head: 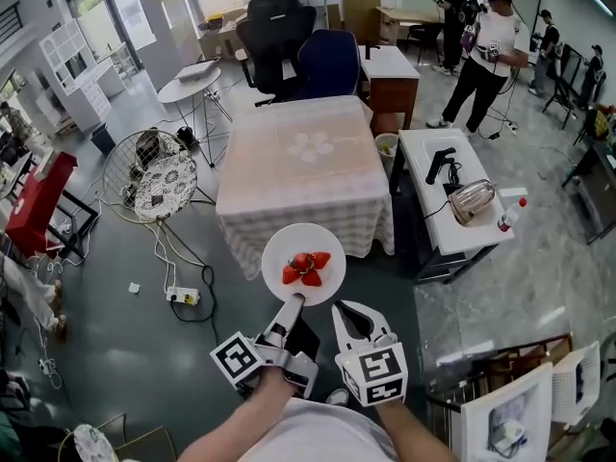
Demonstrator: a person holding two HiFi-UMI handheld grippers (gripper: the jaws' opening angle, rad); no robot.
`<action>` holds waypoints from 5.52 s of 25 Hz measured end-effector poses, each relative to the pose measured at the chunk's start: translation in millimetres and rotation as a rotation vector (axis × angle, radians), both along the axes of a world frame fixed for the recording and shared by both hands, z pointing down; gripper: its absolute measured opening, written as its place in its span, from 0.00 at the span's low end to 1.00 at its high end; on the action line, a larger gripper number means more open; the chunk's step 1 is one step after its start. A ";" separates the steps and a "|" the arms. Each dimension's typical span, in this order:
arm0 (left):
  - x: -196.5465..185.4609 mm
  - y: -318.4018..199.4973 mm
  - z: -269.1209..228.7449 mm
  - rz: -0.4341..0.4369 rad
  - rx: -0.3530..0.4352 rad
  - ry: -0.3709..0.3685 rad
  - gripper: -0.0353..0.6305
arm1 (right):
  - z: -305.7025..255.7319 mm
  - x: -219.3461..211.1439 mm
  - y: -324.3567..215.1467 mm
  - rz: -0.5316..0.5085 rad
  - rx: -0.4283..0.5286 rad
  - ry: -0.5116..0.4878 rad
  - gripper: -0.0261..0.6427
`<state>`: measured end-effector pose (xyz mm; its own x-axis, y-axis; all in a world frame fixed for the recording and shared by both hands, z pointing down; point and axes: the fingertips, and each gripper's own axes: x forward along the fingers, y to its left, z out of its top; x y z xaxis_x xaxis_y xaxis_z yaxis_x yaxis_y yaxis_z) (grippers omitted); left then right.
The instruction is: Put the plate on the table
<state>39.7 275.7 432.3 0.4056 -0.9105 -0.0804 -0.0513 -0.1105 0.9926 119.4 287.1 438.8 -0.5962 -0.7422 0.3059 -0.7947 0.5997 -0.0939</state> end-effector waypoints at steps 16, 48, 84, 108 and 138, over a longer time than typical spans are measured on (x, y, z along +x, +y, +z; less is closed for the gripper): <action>-81.6 -122.9 24.7 0.033 -0.069 0.061 0.08 | 15.4 -81.6 -114.0 0.038 -0.070 0.056 0.04; -203.6 -223.8 31.3 0.007 -0.071 0.098 0.08 | 12.4 -197.7 -221.3 -0.011 -0.050 0.102 0.04; -147.3 -430.9 90.7 -0.094 -0.200 0.044 0.08 | 50.0 -141.3 -457.3 -0.160 -0.152 0.016 0.04; -143.3 -484.7 123.4 -0.078 -0.224 0.001 0.08 | 74.1 -136.2 -517.3 -0.187 -0.189 0.016 0.04; -158.0 -568.6 204.8 0.168 -0.377 -0.043 0.08 | 124.0 -146.4 -582.5 0.007 -0.334 0.073 0.04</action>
<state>-118.3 -293.0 637.0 0.5466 -0.7938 0.2667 -0.1063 0.2502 0.9623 -27.0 -295.4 562.8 -0.5587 -0.5980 0.5747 -0.8108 0.5395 -0.2268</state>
